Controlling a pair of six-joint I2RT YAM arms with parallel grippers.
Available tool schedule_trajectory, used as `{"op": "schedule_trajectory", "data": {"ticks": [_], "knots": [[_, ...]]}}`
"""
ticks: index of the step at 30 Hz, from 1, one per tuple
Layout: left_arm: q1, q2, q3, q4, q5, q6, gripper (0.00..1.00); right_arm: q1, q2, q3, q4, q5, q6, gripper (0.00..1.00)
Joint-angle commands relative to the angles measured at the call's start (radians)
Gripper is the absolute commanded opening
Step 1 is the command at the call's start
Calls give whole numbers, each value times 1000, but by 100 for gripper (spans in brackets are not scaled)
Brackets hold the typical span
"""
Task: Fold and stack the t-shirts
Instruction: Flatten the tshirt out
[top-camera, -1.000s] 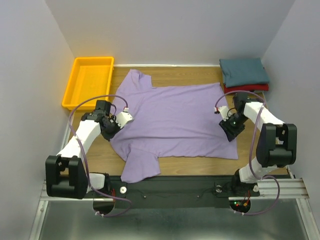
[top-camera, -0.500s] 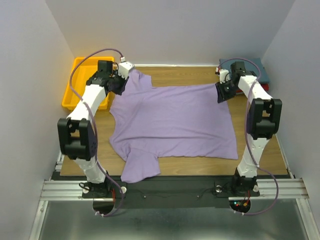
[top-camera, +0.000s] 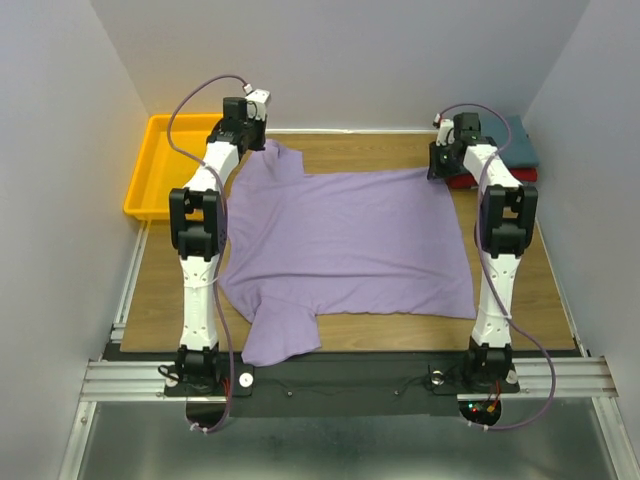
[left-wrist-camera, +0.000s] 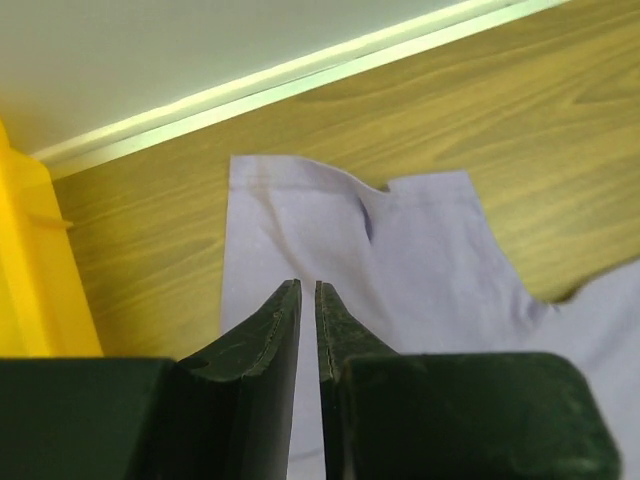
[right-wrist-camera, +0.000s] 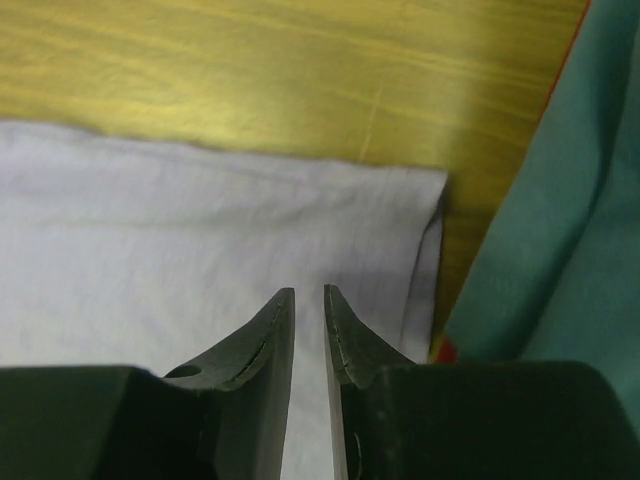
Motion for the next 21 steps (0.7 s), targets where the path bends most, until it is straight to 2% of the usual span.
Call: {"op": "schedule_trajectory", "data": {"ticks": [1,7,18,21], "knots": [[3,67,138,88,-43,-45,23,4,62,69,77,39,48,24],[3,177,201,93,-107,-22,23,12,120,85,81,105,41,23],[10,260,239,-100,-213,143,17,13,109,-12,75,170,-18,22],[30,254,227,-144,-207,124,15,13,99,-33,66,219,-40,21]]}}
